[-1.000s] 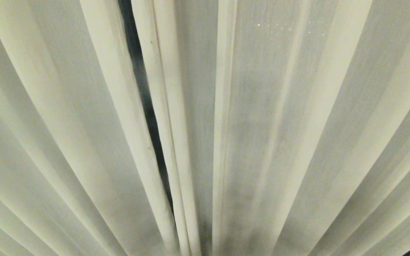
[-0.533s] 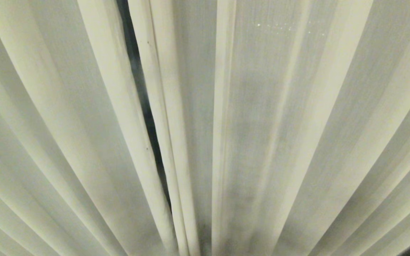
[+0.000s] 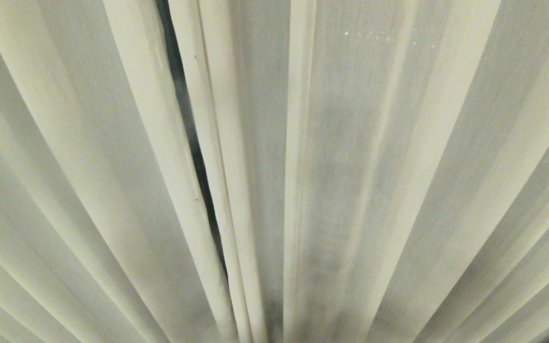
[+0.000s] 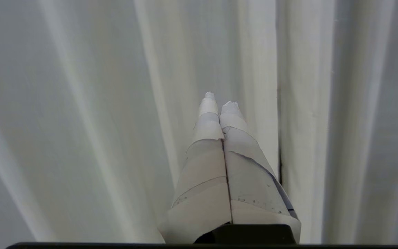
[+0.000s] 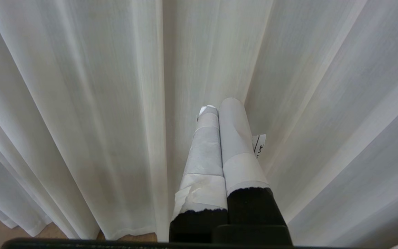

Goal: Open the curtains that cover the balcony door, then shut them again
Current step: Pull the inner curtains open on both sides

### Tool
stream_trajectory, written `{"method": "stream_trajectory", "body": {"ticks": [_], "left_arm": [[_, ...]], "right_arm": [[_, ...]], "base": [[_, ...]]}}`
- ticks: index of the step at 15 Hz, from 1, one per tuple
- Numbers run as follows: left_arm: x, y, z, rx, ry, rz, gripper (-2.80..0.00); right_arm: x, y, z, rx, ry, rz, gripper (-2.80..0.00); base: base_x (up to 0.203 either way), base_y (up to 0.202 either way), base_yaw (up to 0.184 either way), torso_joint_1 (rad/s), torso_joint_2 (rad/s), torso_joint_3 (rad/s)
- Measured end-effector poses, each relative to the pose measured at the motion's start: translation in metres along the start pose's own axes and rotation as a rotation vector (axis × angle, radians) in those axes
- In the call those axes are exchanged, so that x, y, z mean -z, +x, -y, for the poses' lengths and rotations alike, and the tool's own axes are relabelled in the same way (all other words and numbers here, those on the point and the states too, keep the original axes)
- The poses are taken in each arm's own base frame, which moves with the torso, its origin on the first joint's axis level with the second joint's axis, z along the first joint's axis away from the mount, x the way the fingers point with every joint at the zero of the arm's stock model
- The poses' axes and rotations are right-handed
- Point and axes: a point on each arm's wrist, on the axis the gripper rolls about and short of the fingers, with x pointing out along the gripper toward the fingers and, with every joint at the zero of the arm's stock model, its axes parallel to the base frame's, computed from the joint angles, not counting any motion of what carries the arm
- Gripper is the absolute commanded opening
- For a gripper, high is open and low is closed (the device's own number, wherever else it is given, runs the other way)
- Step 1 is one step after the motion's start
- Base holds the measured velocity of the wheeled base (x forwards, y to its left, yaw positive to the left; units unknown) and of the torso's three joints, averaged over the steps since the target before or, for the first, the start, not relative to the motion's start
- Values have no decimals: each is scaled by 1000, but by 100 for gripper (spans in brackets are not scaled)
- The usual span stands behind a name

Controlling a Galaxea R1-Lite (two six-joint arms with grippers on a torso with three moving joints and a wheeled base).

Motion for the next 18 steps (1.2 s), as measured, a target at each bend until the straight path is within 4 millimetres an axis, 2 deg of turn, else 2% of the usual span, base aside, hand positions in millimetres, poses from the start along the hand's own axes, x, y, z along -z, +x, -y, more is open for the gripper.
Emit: {"method": "stream_trajectory", "body": {"ticks": [6,11,15,18], "left_arm": [[-1,0,1,44,-36,0,-280],[-15,-2,0,61,-43,-23,-280],[-35,-9,4,284,-91,-87,-280],[-54,1,3,406,-97,-83,-280]], "right_arm": [[0,0,0,0,0,0,-280],[0,0,0,0,0,0,-280],[0,0,0,0,0,0,-280],[0,0,0,0,0,0,-280]], "base": [[0,0,0,0,0,0],[0,0,0,0,0,0],[0,0,0,0,0,0],[0,0,0,0,0,0]]}}
